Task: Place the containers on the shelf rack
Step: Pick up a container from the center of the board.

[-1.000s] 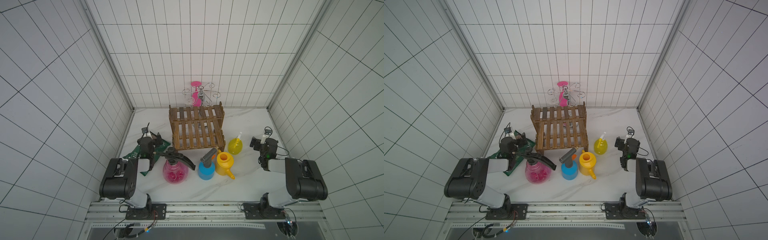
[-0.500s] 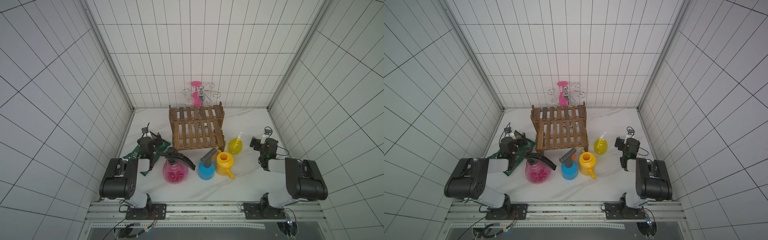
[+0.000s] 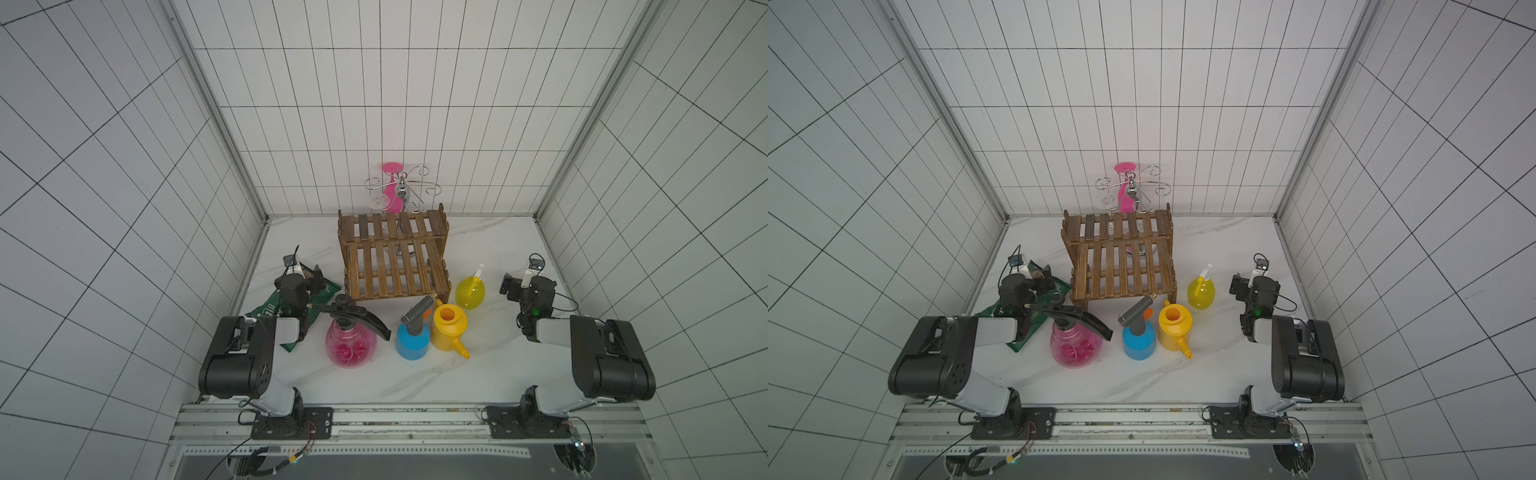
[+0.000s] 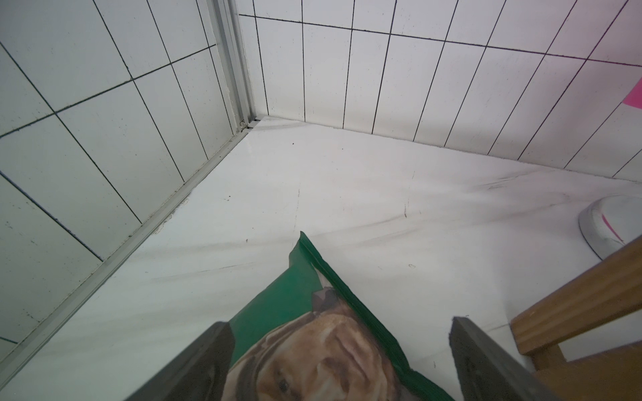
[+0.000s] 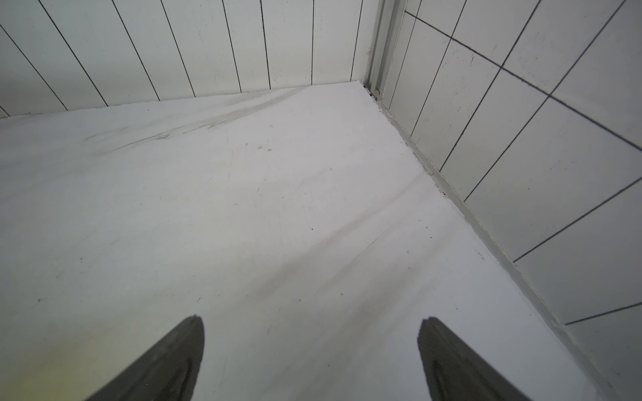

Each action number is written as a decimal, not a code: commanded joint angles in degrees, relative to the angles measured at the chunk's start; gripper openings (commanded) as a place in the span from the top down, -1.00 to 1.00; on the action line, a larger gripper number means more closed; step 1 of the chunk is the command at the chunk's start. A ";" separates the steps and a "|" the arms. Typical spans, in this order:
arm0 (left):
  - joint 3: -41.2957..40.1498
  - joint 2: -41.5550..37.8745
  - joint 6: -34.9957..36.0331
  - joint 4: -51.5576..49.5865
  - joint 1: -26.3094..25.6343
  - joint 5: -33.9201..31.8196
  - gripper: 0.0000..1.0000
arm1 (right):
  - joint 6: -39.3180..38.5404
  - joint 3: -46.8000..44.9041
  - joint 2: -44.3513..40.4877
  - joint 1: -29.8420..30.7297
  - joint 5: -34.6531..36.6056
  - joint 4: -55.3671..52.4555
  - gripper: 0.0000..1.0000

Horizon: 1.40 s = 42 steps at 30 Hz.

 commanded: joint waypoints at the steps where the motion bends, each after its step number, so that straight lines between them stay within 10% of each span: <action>1: 0.95 0.53 0.63 0.92 0.29 -0.16 -0.97 | 0.18 0.62 0.32 0.42 0.63 -0.01 -0.98; 32: 0.32 -2.07 -0.42 1.87 0.69 -2.48 -0.96 | 0.64 2.27 -5.63 0.22 1.25 -7.08 -0.98; 36: 12.70 -8.87 -8.75 -29.61 1.14 -14.31 -0.97 | 1.84 6.36 -17.16 0.27 1.32 -21.85 -0.98; 42: 17.67 -17.57 -12.00 -45.70 0.96 -12.80 -0.97 | 12.72 16.76 -29.51 0.20 -5.09 -48.89 -0.98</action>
